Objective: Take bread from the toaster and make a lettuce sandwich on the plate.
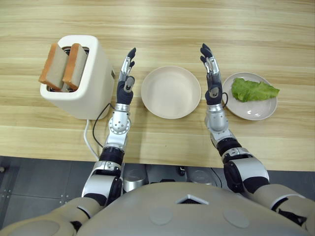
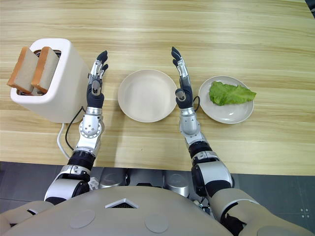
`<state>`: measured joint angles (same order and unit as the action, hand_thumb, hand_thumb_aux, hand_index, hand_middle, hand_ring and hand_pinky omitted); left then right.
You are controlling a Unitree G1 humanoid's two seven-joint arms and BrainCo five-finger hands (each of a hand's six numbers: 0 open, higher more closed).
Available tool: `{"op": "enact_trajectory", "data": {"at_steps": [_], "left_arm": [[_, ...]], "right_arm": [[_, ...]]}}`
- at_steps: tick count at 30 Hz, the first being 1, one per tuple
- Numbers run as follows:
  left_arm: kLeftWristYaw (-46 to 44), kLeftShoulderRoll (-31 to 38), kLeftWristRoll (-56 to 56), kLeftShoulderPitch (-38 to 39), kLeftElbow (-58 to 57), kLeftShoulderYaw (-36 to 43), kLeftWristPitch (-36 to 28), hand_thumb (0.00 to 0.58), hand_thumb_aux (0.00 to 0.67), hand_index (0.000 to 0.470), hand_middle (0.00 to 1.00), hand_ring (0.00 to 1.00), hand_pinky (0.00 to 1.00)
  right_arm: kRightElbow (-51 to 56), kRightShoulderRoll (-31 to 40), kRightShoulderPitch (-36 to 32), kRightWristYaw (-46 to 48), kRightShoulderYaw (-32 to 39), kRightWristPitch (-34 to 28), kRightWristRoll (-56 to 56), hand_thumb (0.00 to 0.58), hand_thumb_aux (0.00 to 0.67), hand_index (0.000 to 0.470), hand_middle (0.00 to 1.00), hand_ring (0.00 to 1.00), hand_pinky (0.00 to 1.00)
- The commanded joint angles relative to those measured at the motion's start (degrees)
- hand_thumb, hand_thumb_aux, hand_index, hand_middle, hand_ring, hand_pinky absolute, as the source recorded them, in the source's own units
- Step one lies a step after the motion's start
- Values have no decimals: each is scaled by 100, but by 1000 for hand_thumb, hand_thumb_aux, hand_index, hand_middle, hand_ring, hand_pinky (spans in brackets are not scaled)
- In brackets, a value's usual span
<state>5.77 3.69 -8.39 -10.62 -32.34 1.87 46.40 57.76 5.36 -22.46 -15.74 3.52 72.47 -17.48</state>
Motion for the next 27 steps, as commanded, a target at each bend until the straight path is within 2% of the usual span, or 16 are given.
{"op": "enact_trajectory", "data": {"at_steps": [1, 16, 18, 22, 27], "left_arm": [[-2, 12, -4, 45, 69, -31, -43, 0, 0, 0, 0, 0, 0], [56, 33, -105, 66, 199, -30, -65, 0, 0, 0, 0, 0, 0], [358, 128, -747, 239, 823, -40, -265, 0, 0, 0, 0, 0, 0], [285, 271, -1873, 999, 3360, -146, -1034, 0, 0, 0, 0, 0, 0], [-321, 465, -1575, 1576, 5732, -614, -2234, 0, 0, 0, 0, 0, 0]], "right_arm": [[1, -14, -15, 37, -8, -46, 3, 0, 0, 0, 0, 0, 0], [-28, 13, -23, 14, -16, -44, -37, 0, 0, 0, 0, 0, 0], [-207, 152, 8, -6, -70, -20, -90, 0, 0, 0, 0, 0, 0], [-852, 886, 158, -155, -446, -32, -346, 0, 0, 0, 0, 0, 0], [-1229, 1911, 252, -469, -1111, -276, -510, 0, 0, 0, 0, 0, 0]]}}
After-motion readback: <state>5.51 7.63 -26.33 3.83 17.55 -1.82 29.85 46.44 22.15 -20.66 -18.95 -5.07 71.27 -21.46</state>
